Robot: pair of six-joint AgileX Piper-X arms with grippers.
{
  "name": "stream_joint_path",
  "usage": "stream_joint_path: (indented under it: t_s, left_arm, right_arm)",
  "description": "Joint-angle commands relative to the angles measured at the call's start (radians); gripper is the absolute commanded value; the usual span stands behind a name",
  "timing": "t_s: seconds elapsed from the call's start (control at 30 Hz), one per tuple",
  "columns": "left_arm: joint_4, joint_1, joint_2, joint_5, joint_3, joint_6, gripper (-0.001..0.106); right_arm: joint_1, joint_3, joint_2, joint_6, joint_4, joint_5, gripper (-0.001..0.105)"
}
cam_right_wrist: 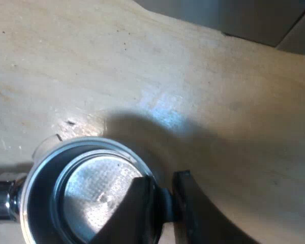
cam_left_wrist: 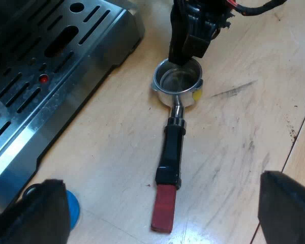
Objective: Put the handle in the coffee machine
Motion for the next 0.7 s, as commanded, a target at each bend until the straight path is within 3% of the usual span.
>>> stream_joint_path:
  t_s: [0.03,0.07,0.13,0.23,0.57,0.7]
  left_arm:
    - [-0.013,-0.006,0.001,-0.001,0.0,0.0,0.076]
    - [-0.013,-0.006,0.001,-0.001,0.0,0.0,0.076]
    - [-0.013,-0.006,0.001,-0.001,0.0,0.0,0.076]
    - [-0.013,-0.006,0.001,-0.001,0.0,0.0,0.076]
    - [-0.013,-0.006,0.001,-0.001,0.0,0.0,0.076]
    - [-0.013,-0.006,0.001,-0.001,0.0,0.0,0.076]
  right_arm:
    - [0.001,-0.001,-0.011,-0.015,0.031,0.035,0.032]
    - [0.001,-0.001,-0.011,-0.015,0.032,0.042,0.034]
    - [0.001,-0.001,-0.011,-0.015,0.037,0.054,0.054]
    - [0.001,-0.006,-0.011,-0.015,0.04,0.054,0.064]
    - [0.001,-0.113,-0.04,-0.044,0.194,0.066,0.079]
    - [0.001,-0.16,-0.058,-0.064,0.264,0.066,0.079]
